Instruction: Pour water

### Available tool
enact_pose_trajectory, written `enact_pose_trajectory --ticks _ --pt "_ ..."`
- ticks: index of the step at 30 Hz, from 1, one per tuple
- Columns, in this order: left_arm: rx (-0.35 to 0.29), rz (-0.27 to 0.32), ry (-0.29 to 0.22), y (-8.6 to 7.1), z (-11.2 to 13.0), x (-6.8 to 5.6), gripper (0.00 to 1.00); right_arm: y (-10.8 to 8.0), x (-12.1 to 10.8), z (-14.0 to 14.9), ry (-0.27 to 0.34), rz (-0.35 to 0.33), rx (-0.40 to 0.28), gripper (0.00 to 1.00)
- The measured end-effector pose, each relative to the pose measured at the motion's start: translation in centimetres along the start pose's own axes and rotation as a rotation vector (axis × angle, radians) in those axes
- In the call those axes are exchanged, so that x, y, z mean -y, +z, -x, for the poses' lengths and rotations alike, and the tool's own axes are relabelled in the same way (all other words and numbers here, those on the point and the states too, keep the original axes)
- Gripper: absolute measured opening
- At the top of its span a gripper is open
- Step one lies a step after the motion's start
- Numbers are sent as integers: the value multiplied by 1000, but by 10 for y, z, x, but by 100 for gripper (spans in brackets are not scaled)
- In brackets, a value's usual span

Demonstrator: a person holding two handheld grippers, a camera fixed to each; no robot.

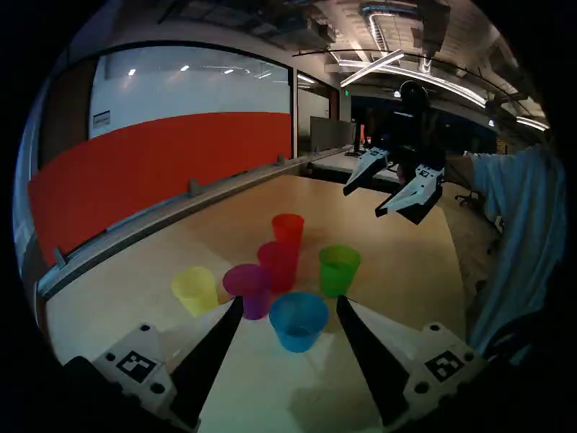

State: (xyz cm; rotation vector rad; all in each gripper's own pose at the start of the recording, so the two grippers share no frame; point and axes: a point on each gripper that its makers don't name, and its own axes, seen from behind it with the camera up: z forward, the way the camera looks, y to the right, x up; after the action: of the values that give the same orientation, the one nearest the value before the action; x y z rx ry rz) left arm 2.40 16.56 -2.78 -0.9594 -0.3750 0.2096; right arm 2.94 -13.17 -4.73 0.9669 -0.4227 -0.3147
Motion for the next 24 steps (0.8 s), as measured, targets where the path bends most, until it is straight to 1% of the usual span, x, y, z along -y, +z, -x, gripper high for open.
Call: enact_pose_trajectory --ticks 6,14,20,24 --pt "46 4 12 7 19 0 96 9 1 18 -5 -9 36 99" --pt "95 44 3 17 41 -9 96 22 5 40 -12 -25 78 99" --pt "134 51 19 23 55 -9 96 30 8 55 -19 -38 108 99" --pt "154 59 21 27 62 -10 96 35 9 61 -24 -42 120 99"
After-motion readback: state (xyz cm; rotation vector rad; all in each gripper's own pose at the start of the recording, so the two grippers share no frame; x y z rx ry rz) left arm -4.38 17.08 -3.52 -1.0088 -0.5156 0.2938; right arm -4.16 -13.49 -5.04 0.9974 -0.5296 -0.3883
